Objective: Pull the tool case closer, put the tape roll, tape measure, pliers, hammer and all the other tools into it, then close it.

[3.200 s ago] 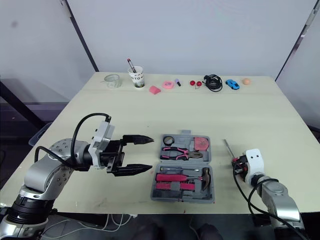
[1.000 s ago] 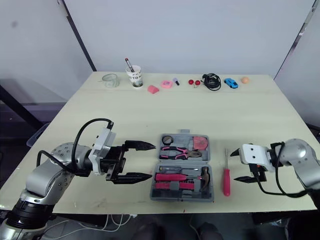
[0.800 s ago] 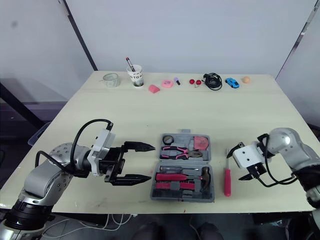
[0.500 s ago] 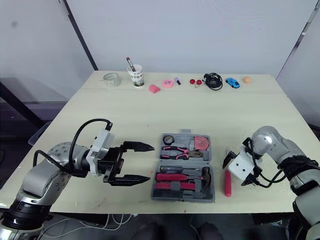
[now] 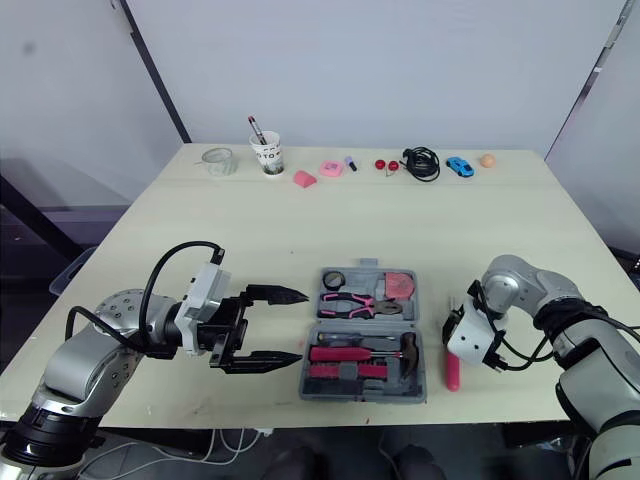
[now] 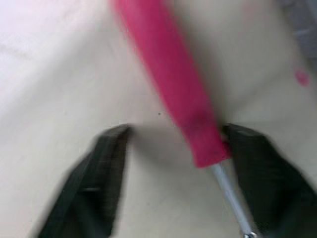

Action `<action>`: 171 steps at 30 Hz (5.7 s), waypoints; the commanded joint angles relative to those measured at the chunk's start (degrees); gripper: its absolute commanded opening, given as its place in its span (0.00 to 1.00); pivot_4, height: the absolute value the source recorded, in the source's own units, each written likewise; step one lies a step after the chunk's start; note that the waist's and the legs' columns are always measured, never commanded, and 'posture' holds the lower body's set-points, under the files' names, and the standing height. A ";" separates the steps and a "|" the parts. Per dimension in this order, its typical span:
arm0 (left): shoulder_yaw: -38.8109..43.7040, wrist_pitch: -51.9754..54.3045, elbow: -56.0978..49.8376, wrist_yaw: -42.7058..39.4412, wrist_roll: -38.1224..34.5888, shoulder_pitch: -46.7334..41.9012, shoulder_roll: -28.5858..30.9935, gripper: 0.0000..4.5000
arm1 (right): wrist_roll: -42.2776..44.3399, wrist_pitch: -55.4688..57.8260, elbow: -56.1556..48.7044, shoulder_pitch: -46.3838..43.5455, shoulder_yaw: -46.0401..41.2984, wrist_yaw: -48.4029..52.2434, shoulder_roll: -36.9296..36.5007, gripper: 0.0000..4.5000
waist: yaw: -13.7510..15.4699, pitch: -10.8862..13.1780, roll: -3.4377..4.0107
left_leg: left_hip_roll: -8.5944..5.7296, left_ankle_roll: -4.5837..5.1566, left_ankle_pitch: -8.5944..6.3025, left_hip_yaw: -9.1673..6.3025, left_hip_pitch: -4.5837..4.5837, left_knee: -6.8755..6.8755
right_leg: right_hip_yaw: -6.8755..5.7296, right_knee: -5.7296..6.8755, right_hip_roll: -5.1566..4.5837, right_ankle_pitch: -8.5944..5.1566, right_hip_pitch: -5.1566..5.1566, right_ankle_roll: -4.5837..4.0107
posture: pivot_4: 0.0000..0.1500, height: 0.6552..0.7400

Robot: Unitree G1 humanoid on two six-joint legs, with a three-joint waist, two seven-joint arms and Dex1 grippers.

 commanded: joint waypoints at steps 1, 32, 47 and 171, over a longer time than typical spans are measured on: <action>0.30 -1.11 -2.08 0.19 0.00 -0.26 -0.12 1.00 | -0.37 -0.04 0.74 0.10 0.62 -1.16 0.92 0.26 | -0.02 0.00 0.00 | 0.00 0.00 0.00 0.00 0.01 0.00 | 0.00 0.01 0.00 0.00 0.00 0.00 | 1.00 1.00; -2.72 -2.07 1.56 -2.53 1.06 -4.65 -2.31 1.00 | 32.66 140.41 -70.24 31.25 -38.44 -25.01 -0.35 0.08 | 0.34 0.09 0.21 | -0.06 0.01 -0.01 -0.16 -0.37 0.01 | -0.15 0.02 0.02 0.12 -0.22 0.23 | 1.00 1.00; -2.52 -2.11 3.63 -4.16 0.59 -7.89 -2.88 1.00 | 32.01 149.44 -61.67 26.56 -49.59 -52.17 19.35 0.08 | 0.30 0.08 0.18 | -0.14 0.01 -0.01 -0.16 -0.52 -0.07 | -0.25 -0.09 0.01 0.12 -0.23 0.27 | 1.00 1.00; 5.03 -18.41 12.86 -18.43 2.26 8.43 9.61 1.00 | 25.66 102.14 -74.85 25.05 5.88 -26.62 8.34 0.31 | 0.21 0.06 0.01 | 0.02 0.02 -0.01 -0.12 -0.43 -0.07 | -0.40 -0.06 -0.03 -0.05 -0.25 0.05 | 1.00 1.00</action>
